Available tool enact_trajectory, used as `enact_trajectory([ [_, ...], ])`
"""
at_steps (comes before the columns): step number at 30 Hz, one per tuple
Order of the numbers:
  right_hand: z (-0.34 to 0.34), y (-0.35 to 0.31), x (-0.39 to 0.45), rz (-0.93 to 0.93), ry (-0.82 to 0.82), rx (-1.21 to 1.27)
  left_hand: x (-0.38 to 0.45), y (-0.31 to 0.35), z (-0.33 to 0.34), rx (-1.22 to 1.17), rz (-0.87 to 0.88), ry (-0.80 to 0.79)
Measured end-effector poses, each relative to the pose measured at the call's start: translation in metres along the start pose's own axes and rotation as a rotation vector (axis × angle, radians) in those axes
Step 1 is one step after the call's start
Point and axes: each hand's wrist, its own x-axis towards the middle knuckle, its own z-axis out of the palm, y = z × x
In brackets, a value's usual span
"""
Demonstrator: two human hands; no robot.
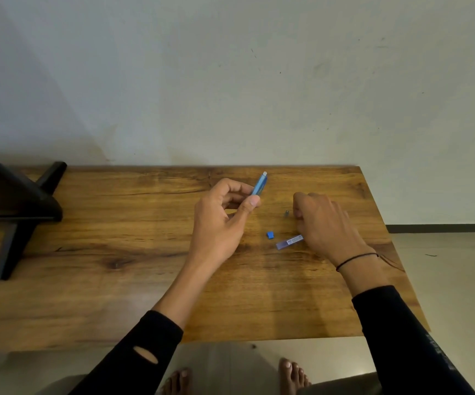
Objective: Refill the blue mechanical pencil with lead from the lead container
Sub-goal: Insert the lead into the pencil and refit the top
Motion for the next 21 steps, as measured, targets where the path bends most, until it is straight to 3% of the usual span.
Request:
enact_trajectory([
  [5, -0.01, 0.01, 0.005, 0.035, 0.094, 0.324, -0.001, 0.003, 0.001, -0.123, -0.054, -0.004],
  [8, -0.039, 0.0, 0.005, 0.078, 0.242, 0.845, -0.004, 0.01, 0.003, -0.292, -0.138, -0.052],
  [11, -0.067, -0.022, 0.0, -0.016, 0.277, 1.287, -0.006, 0.012, 0.005, -0.347, -0.156, -0.075],
  [14, -0.082, -0.036, -0.004, -0.13, 0.291, 1.337, -0.008, 0.013, 0.007, -0.339, -0.141, -0.096],
  [21, -0.084, -0.045, -0.006, -0.195, 0.352, 1.086, -0.01, 0.013, 0.01, -0.287, -0.115, -0.107],
])
